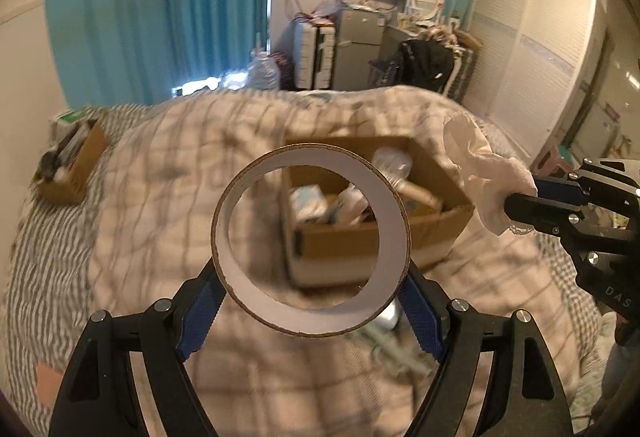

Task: Organize objects
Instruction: 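Grasp the white cloth with the right gripper while the left holds the tape roll, then drop tape roll and cloth into the box and open both grippers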

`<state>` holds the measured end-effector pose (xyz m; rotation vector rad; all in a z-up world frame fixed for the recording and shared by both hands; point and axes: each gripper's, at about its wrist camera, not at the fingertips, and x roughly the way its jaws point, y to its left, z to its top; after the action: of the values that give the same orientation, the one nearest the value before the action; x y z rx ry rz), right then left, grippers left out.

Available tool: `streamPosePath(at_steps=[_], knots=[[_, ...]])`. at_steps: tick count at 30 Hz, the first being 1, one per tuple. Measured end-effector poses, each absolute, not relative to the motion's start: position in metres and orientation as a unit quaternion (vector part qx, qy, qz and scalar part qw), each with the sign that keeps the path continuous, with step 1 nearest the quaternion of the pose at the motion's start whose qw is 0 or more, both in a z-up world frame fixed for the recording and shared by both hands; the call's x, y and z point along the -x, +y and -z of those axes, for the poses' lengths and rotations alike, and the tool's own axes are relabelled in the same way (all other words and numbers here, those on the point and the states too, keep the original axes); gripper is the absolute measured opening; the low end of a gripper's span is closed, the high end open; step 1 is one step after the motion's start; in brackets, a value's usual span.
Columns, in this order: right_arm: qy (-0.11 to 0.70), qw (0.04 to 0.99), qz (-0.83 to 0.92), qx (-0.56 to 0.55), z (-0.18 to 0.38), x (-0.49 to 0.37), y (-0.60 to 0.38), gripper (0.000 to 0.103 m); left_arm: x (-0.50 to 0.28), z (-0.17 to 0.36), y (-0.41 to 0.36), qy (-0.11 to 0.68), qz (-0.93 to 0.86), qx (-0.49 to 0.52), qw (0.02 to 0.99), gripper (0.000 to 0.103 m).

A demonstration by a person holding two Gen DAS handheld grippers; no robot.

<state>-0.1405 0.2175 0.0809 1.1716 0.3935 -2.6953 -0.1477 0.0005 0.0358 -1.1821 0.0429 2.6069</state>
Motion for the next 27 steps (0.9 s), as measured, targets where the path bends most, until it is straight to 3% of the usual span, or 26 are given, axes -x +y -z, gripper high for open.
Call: streamPosePath(at_steps=[10, 27], knots=[[0.112, 0.074, 0.909, -0.396, -0.091, 0.185, 0.250, 0.015, 0.212, -0.036, 0.045, 0.042, -0.896, 0.411, 0.162, 0.083], [0.084, 0.101, 0.876, -0.464, -0.007, 0.257, 0.277, 0.015, 0.286, 0.027, 0.060, 0.056, -0.877, 0.447, 0.168, 0.083]])
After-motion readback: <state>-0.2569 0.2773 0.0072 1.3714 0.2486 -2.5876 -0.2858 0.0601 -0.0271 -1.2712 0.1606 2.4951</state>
